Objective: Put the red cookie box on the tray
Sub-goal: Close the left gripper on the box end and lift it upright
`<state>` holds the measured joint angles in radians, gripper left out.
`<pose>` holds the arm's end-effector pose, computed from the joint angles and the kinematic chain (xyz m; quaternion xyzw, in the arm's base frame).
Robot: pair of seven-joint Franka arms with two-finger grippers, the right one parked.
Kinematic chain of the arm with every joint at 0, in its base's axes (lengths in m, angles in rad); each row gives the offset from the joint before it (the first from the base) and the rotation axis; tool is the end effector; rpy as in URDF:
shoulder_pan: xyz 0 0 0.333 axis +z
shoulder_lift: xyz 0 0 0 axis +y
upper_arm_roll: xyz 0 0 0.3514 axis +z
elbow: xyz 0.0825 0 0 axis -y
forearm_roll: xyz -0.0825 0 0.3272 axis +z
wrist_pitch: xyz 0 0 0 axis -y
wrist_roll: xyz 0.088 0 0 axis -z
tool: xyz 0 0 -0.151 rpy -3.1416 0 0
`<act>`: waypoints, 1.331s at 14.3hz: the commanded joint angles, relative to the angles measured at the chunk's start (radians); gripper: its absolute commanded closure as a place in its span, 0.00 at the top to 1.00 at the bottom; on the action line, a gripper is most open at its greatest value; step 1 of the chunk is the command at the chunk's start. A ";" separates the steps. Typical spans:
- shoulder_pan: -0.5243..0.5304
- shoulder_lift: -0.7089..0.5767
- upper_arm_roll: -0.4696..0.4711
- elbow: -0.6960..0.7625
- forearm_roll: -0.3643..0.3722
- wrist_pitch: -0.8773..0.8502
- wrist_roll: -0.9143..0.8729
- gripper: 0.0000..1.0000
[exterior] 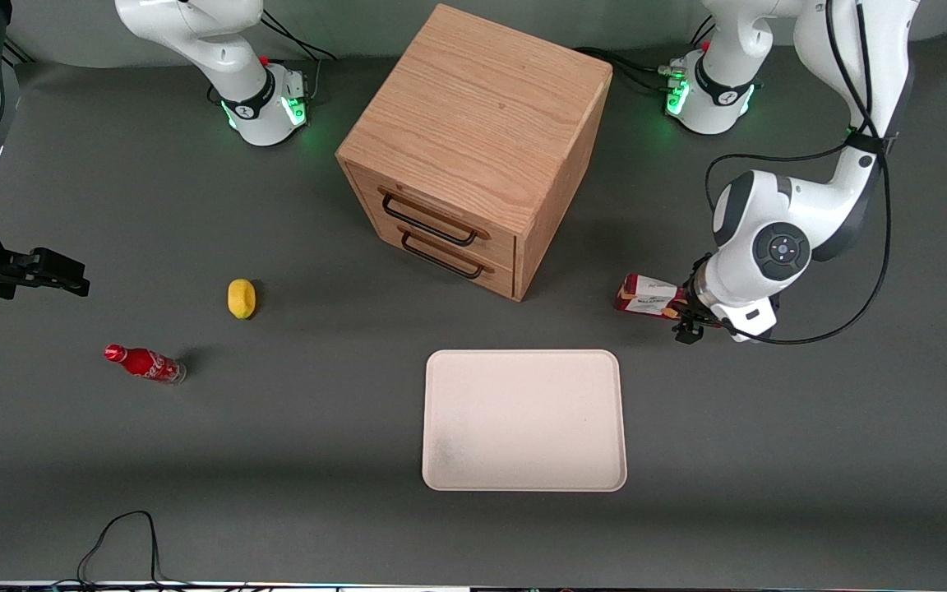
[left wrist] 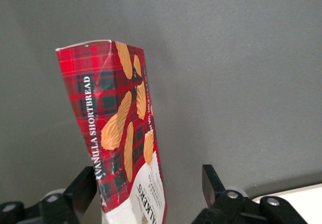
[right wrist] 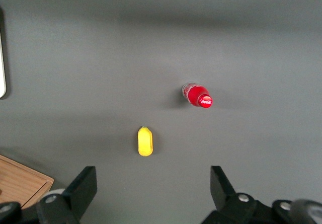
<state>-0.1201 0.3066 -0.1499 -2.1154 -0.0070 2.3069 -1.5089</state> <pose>0.5137 -0.1406 0.2931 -0.8099 -0.5833 0.0547 0.0275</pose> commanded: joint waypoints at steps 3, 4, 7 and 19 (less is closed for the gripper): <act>-0.006 0.019 0.004 -0.011 0.019 -0.006 -0.017 0.17; -0.006 0.019 0.007 -0.009 0.019 -0.007 -0.010 0.00; -0.007 0.016 0.007 -0.005 0.021 -0.021 0.038 0.00; -0.029 -0.008 0.009 0.469 0.029 -0.329 0.907 0.00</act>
<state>-0.1300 0.2772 -0.1494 -1.7727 0.0181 2.0585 -0.7222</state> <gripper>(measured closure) 0.974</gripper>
